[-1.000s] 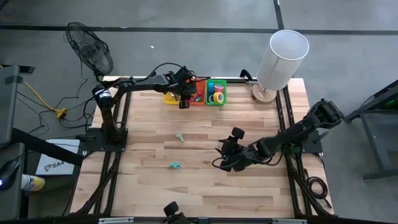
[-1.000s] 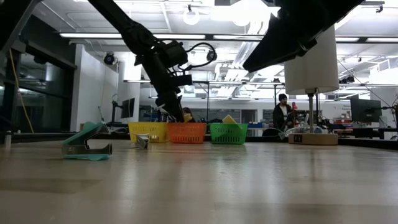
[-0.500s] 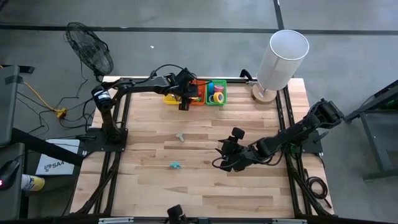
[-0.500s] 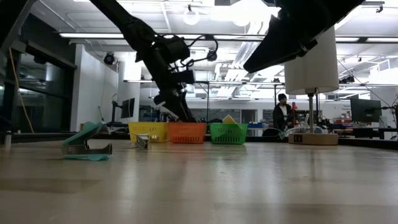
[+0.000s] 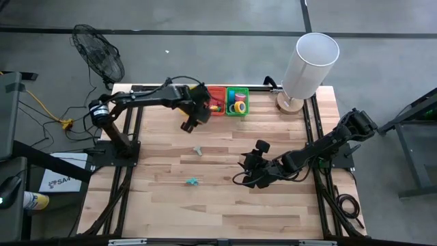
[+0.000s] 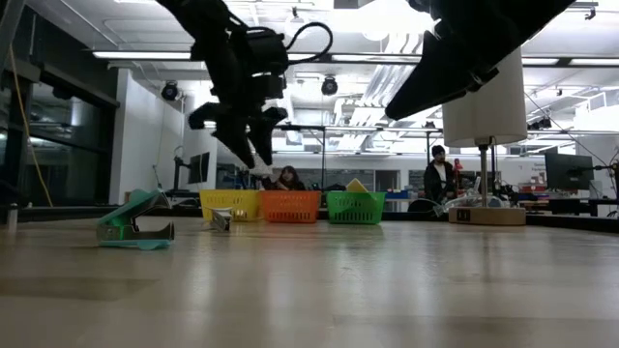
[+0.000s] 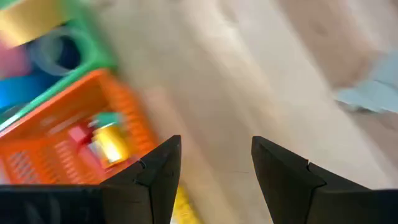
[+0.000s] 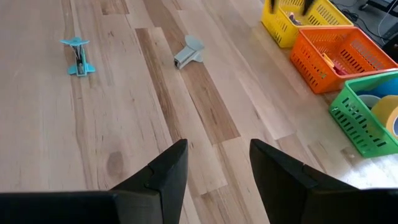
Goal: Pick and place Stapler, Stapler remover, tape
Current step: Put the gray staple remover into the yellow basket
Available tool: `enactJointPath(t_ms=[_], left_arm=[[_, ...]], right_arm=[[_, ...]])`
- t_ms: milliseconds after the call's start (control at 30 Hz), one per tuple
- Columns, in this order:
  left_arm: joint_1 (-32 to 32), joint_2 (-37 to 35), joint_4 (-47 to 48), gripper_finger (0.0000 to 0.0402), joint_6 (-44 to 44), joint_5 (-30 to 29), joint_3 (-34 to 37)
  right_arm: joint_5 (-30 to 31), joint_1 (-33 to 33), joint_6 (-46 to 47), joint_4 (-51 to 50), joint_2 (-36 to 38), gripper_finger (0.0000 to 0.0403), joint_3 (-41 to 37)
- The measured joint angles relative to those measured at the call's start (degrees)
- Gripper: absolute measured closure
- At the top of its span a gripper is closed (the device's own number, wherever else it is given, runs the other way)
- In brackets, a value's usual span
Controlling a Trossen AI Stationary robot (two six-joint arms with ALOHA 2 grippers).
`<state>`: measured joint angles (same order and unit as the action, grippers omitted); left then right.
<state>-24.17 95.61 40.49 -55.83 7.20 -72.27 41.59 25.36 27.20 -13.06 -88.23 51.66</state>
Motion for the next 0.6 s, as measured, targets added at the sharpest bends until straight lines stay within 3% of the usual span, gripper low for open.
enactJointPath(t_ms=[200,467,600], left_arm=[[5.9,0.0,4.9,0.0211,-6.6,-0.1,0.0],[14.6,0.0,4.6,0.0211,-7.2,-0.2,0.0],[18.2,0.0,4.6,0.0211,-7.6,-3.2,0.0]], right_arm=[[0.0,0.0,0.0,0.0,0.0,0.0238,0.0],[0.0,0.0,0.0,0.0,0.0,0.0237,0.0],[0.0,0.0,0.0,0.1,0.0,0.0237,0.0]])
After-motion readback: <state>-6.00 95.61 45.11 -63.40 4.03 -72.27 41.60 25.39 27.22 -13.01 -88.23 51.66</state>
